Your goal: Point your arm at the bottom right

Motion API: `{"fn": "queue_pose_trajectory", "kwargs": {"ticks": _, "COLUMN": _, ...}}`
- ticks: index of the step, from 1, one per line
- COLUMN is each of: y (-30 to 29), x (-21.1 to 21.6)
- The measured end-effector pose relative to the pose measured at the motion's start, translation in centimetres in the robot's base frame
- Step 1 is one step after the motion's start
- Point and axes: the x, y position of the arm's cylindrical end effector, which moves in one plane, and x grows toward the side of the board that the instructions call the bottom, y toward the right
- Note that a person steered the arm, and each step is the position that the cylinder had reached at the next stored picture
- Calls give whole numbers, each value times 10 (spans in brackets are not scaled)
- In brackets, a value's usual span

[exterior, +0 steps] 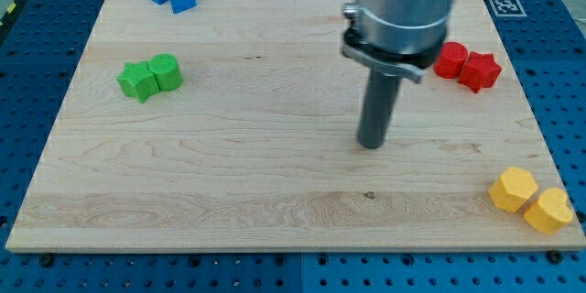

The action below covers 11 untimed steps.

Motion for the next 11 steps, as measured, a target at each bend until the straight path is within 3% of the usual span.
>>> {"fn": "queue_pose_trajectory", "kwargs": {"ticks": 2, "y": 109, "x": 9}}
{"fn": "queue_pose_trajectory", "kwargs": {"ticks": 4, "y": 234, "x": 58}}
{"fn": "queue_pose_trajectory", "kwargs": {"ticks": 6, "y": 220, "x": 115}}
{"fn": "queue_pose_trajectory", "kwargs": {"ticks": 11, "y": 199, "x": 114}}
